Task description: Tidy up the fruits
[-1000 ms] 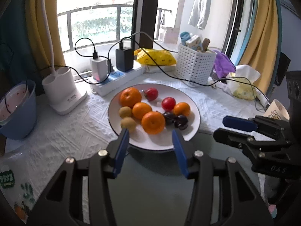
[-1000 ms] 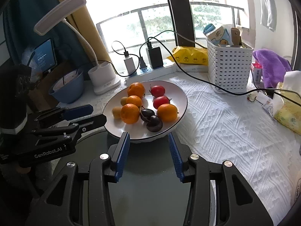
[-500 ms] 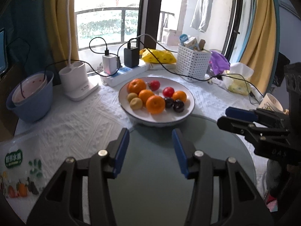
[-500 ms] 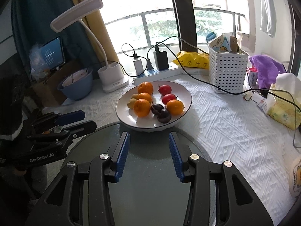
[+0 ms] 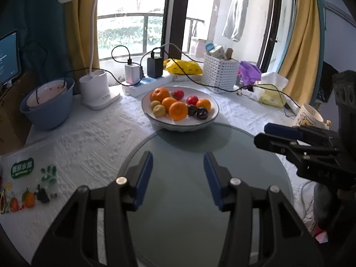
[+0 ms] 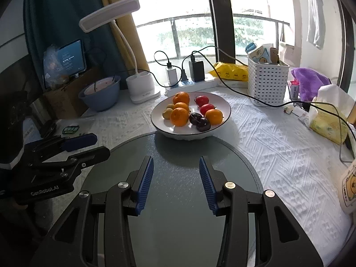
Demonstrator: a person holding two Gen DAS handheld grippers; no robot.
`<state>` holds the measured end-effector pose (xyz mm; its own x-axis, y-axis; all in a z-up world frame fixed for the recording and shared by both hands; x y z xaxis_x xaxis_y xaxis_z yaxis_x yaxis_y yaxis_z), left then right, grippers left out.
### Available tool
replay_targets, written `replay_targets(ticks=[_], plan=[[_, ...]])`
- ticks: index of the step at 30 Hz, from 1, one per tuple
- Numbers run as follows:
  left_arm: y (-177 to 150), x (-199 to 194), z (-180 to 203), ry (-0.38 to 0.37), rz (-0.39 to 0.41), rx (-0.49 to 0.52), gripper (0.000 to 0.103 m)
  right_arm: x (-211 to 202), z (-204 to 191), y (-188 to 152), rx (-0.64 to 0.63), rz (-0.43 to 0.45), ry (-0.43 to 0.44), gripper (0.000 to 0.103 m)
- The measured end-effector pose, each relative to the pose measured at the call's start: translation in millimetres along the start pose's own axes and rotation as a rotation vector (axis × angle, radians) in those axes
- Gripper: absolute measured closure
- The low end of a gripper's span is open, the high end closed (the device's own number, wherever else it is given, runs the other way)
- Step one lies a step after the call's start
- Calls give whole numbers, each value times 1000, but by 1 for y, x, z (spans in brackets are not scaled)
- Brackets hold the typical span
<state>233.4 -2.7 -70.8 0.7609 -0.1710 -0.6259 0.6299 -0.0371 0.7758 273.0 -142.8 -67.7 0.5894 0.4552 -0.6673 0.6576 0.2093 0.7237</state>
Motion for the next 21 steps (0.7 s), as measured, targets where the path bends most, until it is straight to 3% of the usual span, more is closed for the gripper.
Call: replay_targets(ticks=[21], plan=[[0, -71, 13, -3, 150, 10, 53, -58, -25, -10, -39, 93, -37, 58]])
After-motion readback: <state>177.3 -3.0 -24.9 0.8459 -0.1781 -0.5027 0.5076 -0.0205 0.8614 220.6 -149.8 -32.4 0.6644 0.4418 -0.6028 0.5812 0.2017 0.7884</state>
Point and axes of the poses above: each gripper's, at about its wrist camera, not at the fingertips, and x roughly the way its jaws point, z to its right, y to its top, the point moved 6 cm from there along x, roughly the way its jaws point, and after that the axes turned 3 degrees about y, right-handed, at the moved point
